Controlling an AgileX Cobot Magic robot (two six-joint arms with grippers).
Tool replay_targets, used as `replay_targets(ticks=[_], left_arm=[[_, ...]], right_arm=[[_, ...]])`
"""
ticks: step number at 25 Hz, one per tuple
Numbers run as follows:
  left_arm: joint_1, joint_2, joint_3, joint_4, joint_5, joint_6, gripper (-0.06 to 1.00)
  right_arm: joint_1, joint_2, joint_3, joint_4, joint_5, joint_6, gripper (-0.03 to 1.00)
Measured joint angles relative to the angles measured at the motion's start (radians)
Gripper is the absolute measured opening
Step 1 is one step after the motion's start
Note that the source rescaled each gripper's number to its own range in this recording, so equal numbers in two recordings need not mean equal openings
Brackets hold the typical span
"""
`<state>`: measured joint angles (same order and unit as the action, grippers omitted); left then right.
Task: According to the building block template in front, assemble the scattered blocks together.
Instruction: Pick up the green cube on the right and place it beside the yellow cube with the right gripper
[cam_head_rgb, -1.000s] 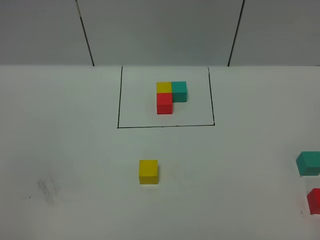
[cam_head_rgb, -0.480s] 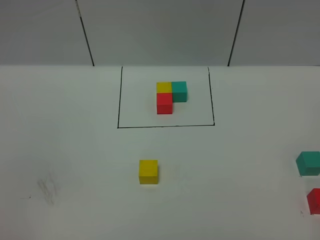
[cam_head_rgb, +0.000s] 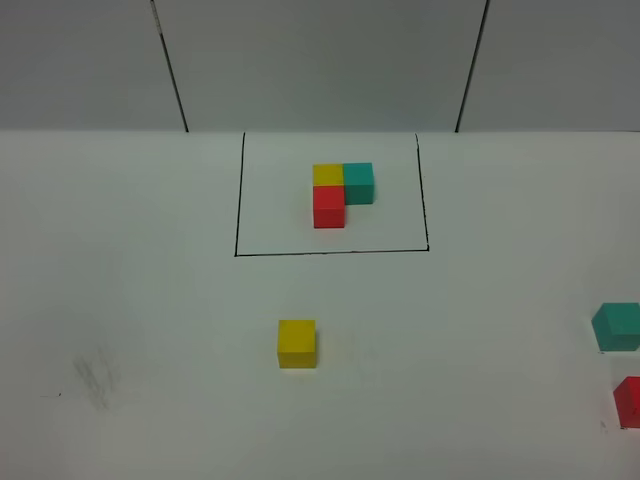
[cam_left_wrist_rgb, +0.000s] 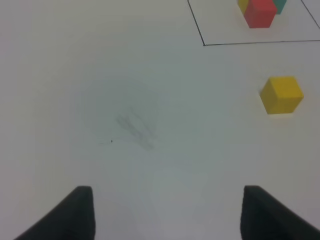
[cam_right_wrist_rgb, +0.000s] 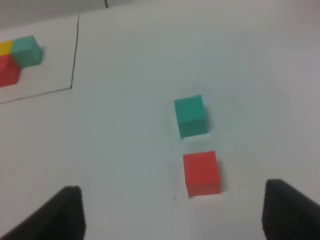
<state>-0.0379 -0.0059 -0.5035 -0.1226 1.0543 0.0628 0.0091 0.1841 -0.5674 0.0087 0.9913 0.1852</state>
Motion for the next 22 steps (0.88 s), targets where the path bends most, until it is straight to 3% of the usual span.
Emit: replay_targets(ticks=[13, 18, 22], left_arm=[[0.0, 0.0, 0.0, 0.0, 0.0, 0.0, 0.37], [0.0, 0.0, 0.0, 0.0, 0.0, 0.0, 0.37], [0.0, 0.0, 0.0, 0.0, 0.0, 0.0, 0.37]], right_arm=[[0.0, 0.861, -0.281, -0.009, -0.186, -0.044, 0.57], [0.0, 1.088, -0.333, -0.009, -0.214, -0.06, 0.57], [0.0, 1.187, -0.338, -0.074, -0.24, -0.064, 0.57]])
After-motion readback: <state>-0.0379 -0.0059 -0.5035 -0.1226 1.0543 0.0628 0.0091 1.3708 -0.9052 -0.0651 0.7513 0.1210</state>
